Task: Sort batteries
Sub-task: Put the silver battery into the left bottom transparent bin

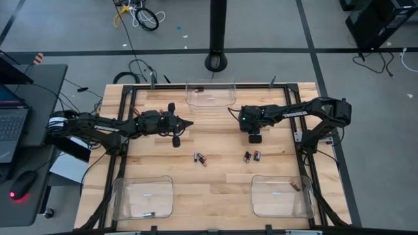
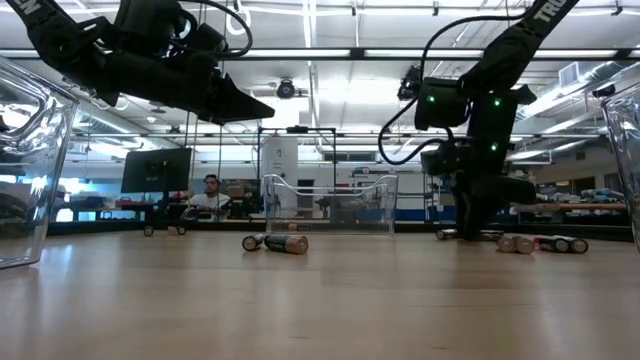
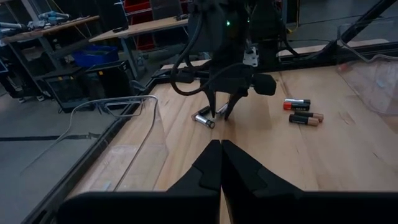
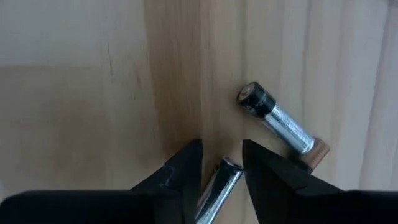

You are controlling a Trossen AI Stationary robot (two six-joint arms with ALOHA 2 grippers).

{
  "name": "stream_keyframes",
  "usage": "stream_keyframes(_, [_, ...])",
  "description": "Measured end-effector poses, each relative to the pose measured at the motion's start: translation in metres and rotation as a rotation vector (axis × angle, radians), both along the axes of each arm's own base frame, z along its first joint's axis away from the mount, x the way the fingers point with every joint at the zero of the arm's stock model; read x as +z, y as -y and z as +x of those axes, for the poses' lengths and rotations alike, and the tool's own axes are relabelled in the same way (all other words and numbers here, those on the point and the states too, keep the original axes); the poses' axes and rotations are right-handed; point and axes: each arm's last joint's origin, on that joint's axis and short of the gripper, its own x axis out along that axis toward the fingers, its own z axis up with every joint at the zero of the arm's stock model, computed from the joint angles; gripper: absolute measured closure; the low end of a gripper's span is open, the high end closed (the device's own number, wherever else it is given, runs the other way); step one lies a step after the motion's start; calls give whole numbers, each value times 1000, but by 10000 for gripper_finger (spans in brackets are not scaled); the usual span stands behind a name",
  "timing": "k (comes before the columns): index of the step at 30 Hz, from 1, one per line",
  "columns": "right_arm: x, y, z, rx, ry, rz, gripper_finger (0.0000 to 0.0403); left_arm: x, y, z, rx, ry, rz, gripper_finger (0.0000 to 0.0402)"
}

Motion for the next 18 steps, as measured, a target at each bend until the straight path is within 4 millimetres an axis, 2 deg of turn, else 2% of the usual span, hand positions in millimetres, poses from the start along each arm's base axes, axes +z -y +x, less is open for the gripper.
stream_keyframes(7, [21,-3,-4,-263,-30,109,289,0,0,0,0,0,-1,389])
stream_keyframes(18, [19,-8,-24,-456,-197,167,239,0,0,0,2,0,-11,389])
